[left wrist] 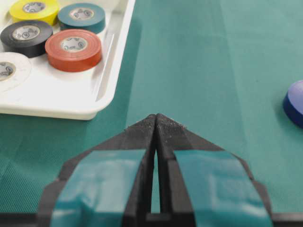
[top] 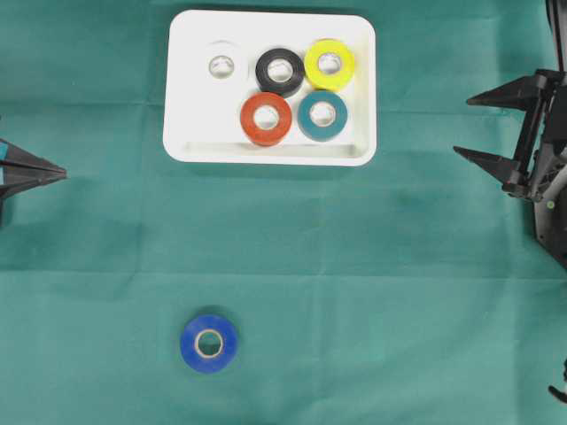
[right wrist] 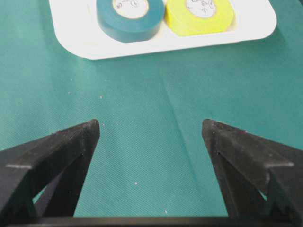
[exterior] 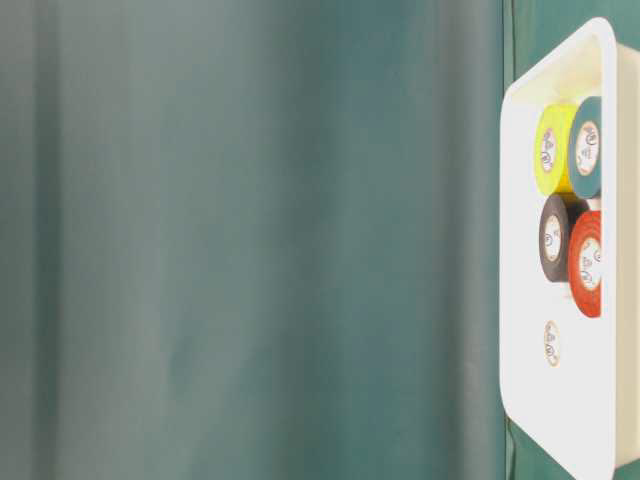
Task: Put the tape into the white case with the right arm.
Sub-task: 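Retract the right gripper to the right side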
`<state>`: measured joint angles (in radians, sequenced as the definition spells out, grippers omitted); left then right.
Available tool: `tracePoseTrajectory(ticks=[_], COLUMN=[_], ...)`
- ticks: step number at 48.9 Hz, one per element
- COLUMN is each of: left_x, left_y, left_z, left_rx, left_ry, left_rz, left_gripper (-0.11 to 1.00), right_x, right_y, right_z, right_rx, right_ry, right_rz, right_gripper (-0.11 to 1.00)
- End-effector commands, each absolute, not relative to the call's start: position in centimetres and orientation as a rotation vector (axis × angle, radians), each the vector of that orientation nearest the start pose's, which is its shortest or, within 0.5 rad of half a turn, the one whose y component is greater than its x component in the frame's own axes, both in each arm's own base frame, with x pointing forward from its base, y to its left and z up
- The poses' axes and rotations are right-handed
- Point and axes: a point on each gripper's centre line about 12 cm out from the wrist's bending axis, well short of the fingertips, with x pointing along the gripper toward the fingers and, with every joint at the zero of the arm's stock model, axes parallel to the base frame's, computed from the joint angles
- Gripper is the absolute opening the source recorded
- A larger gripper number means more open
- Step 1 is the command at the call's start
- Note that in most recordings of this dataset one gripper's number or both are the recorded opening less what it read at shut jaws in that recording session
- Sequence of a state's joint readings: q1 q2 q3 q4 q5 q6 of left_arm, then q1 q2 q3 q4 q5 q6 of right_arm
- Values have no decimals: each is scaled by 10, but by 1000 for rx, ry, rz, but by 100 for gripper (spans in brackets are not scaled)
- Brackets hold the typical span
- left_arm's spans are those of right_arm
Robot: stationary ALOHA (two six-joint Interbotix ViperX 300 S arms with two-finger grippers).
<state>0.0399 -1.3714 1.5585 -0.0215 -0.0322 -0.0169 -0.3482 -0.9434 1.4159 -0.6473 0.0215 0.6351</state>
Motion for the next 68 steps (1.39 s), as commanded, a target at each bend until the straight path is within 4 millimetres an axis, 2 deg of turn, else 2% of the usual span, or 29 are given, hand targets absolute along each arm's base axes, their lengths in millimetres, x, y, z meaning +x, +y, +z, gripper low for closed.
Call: tracePoseTrajectory(ticks=[1, 11, 22, 28, 46, 53, 68], left_x=[131, 131, 131, 131, 131, 131, 131], left_y=[6, 6, 6, 6, 6, 6, 6], left_z=[175, 175, 175, 175, 175, 175, 175], left_rx=[-43, -43, -43, -43, -43, -41, -41], left_ry=[145, 145, 145, 145, 145, 145, 145], left_rz=[45, 47, 47, 47, 45, 45, 47], left_gripper=[0, 0, 0, 0, 0, 0, 0], right_x=[159, 163, 162, 161, 166, 177, 225], right_y=[-51, -20, 3, 9, 15, 21, 36], right_z=[163, 160, 156, 154, 152, 154, 159], right_rx=[66, 30, -14, -39, -54, -51, -65], right_ry=[459, 429, 443, 448, 479, 494, 577], right_rz=[-299, -102, 35, 81, 117, 154, 212], right_gripper=[72, 72, 69, 62, 62, 62, 62])
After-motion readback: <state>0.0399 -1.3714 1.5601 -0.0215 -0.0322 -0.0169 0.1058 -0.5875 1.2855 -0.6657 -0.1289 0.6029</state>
